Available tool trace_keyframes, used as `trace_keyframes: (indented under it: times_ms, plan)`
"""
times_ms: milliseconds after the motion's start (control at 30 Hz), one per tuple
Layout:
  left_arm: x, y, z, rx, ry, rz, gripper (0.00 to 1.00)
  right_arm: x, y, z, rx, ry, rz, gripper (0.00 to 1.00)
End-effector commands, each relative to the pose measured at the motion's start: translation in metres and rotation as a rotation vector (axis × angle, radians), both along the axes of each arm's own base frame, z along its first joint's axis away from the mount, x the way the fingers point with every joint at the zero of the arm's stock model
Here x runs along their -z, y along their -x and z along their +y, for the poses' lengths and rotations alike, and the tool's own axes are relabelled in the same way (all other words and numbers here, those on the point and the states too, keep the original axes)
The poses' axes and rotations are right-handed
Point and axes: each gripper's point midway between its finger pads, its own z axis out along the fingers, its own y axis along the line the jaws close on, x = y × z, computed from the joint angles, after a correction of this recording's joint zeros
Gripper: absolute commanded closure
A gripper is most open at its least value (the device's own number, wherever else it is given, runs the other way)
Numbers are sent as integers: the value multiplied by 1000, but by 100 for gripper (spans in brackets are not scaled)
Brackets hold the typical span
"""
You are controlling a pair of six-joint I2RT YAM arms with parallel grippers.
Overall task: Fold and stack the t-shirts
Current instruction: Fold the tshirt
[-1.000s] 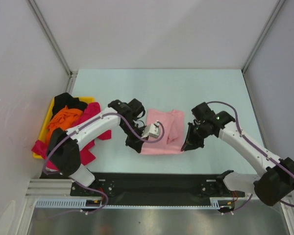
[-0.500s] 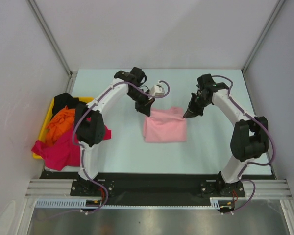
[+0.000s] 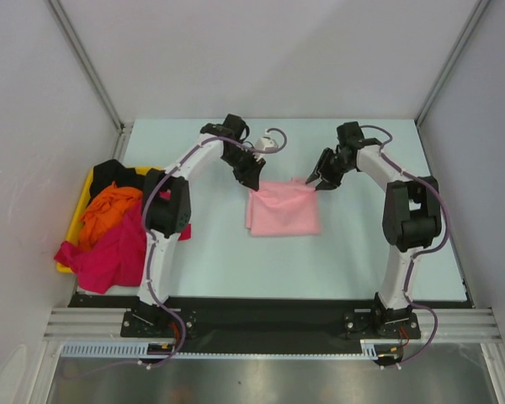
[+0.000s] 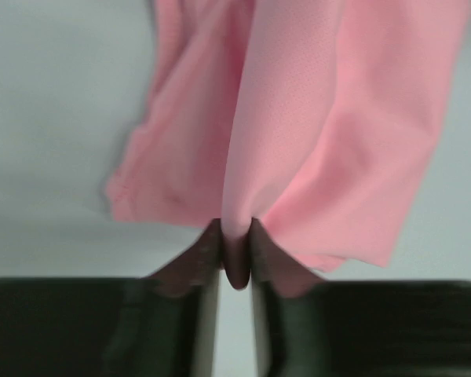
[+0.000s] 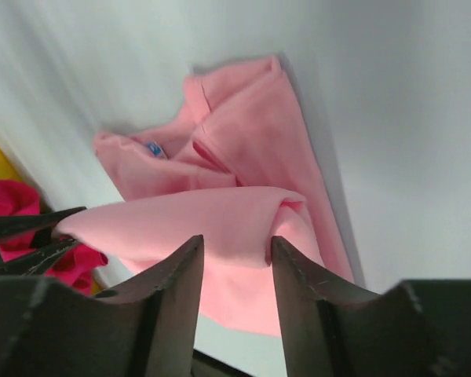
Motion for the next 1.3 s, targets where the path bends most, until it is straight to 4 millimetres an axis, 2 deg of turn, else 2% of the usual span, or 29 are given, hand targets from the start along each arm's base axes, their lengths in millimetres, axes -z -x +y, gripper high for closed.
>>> trace_keyframes:
  times_ms: [0,33,67,167,200,233,267,333,367,400,433,467,500,533,600,633,667,700,767,900,933,1067,1167,1267]
  plan:
    - [-12,-54,-6,-147,43,-126,69,-15,-48,-2,74,-25,-129,53]
    - [-5,-61,-6,-193,30,-122,63,-11,-55,-6,92,-17,-138,49]
    - [-6,-77,-6,-229,28,-181,55,-8,-63,-15,120,1,-158,47]
    - [-5,-107,1,-342,-8,-257,43,-16,-90,-25,144,9,-260,44]
    - [-9,-117,2,-374,-1,-281,40,-24,-99,-29,147,9,-300,43]
    - [-23,-127,5,-421,16,-290,40,-31,-102,-32,141,20,-326,43]
    - [-27,-124,7,-437,16,-264,40,-47,-108,-35,136,38,-374,43]
    - [-41,-116,10,-445,42,-223,41,-57,-101,-36,70,116,-423,46]
    - [-68,-105,12,-443,74,-232,41,-64,-85,-33,38,142,-433,46]
    - [-74,-94,8,-424,110,-212,41,-62,-75,-30,-16,178,-450,46]
    - [-54,-70,11,-407,102,-145,40,-61,-62,-18,-57,190,-456,46]
    - [-58,-59,8,-389,127,-138,41,-57,-52,-16,-77,207,-453,48]
    - [-81,-53,5,-374,183,-193,42,-52,-36,-13,-102,214,-454,54]
    - [-64,-36,0,-346,164,-164,44,-48,-27,-3,-130,229,-457,59]
    - [-57,-22,-7,-304,144,-154,51,-40,-17,5,-145,213,-451,71]
    - [-53,-12,-19,-257,147,-135,52,-37,-13,15,-146,162,-429,73]
    - [-44,-2,-22,-234,129,-85,53,-30,-12,17,-143,142,-403,76]
    - [-38,0,-26,-221,125,-64,52,-18,-11,20,-140,128,-369,81]
    - [-20,-1,-33,-217,98,-23,52,-6,-11,25,-137,101,-330,84]
    - [4,-24,-33,-257,45,-31,52,12,-26,32,-133,86,-308,84]
    - [8,-32,-34,-273,40,-36,52,14,-36,33,-129,93,-313,83]
    - [8,-60,-38,-339,45,-108,48,21,-61,29,-77,115,-315,78]
    - [9,-73,-40,-369,54,-134,47,29,-72,28,-47,106,-308,78]
    - [25,-77,-35,-387,4,-136,47,36,-75,25,-18,105,-289,75]
